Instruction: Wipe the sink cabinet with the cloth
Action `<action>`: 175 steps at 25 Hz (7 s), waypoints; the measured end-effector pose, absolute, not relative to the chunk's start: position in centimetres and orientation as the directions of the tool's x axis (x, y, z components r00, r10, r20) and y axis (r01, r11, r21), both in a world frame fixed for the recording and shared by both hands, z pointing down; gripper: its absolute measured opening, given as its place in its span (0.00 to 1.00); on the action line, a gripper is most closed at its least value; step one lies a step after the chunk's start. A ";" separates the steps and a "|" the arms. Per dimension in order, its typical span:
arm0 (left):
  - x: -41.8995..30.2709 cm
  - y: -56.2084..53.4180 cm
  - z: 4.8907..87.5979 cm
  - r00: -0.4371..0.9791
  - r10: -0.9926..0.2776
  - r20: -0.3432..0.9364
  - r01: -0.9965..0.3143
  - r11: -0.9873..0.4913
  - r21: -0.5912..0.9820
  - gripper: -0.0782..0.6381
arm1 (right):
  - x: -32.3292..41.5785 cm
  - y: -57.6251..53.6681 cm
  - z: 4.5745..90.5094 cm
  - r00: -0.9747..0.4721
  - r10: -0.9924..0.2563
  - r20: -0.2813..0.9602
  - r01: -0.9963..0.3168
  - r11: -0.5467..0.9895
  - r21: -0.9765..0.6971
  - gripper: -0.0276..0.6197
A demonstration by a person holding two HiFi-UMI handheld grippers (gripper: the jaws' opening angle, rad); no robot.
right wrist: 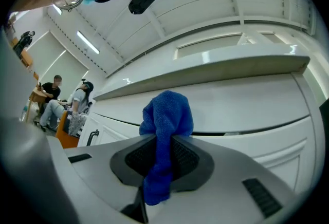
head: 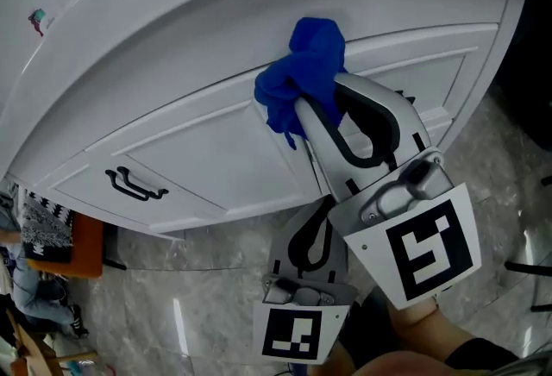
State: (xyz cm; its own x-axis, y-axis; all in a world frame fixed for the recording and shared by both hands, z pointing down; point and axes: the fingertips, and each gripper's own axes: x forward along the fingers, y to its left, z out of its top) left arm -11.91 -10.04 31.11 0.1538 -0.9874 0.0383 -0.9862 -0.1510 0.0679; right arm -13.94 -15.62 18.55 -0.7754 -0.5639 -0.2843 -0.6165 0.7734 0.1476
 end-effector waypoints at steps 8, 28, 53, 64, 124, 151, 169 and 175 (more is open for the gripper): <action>-12.6 -10.5 28.6 0.160 -0.987 0.027 -0.987 -0.159 0.026 0.12 | -14.0 -15.4 18.6 -0.805 -0.525 -0.276 -0.577 0.802 0.156 0.16; -11.7 -12.0 31.9 0.208 -0.978 0.027 -0.975 -0.205 0.088 0.12 | -13.8 -15.5 19.3 -0.802 -0.515 -0.302 -0.578 0.796 0.178 0.16; -11.7 -11.4 31.8 0.249 -0.969 0.003 -0.962 -0.247 0.113 0.12 | -11.3 -16.9 19.3 -0.781 -0.549 -0.296 -0.612 0.768 0.190 0.16; -11.5 -11.2 31.8 0.250 -0.968 0.020 -0.967 -0.248 0.067 0.12 | -10.0 -17.4 18.5 -0.775 -0.542 -0.325 -0.620 0.752 0.225 0.16; -9.6 -11.9 32.1 0.285 -0.958 0.015 -0.952 -0.282 0.117 0.12 | -3.1 -20.9 18.8 -0.640 -0.686 -0.346 -0.760 0.630 0.158 0.16; -9.4 -12.0 32.3 0.293 -0.956 0.020 -0.951 -0.289 0.111 0.12 | -1.9 -21.5 18.9 -0.596 -0.717 -0.362 -0.795 0.590 0.140 0.16; -9.1 -11.9 32.2 0.297 -0.955 0.019 -0.950 -0.293 0.108 0.12 | 0.1 -22.3 19.1 -0.508 -0.778 -0.370 -0.860 0.480 0.172 0.16; -9.0 -11.9 32.2 0.300 -0.954 0.018 -0.949 -0.297 0.108 0.12 | 2.2 -23.2 19.6 -0.424 -0.826 -0.371 -0.905 0.377 0.195 0.16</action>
State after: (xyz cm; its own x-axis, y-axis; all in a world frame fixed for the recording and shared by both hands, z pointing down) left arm -9.04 -11.93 32.21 0.3004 -0.9536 0.0180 -0.9488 -0.2968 0.1081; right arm 2.18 -23.18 19.55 -0.4238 -0.8261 -0.3714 -0.9055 0.3768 0.1952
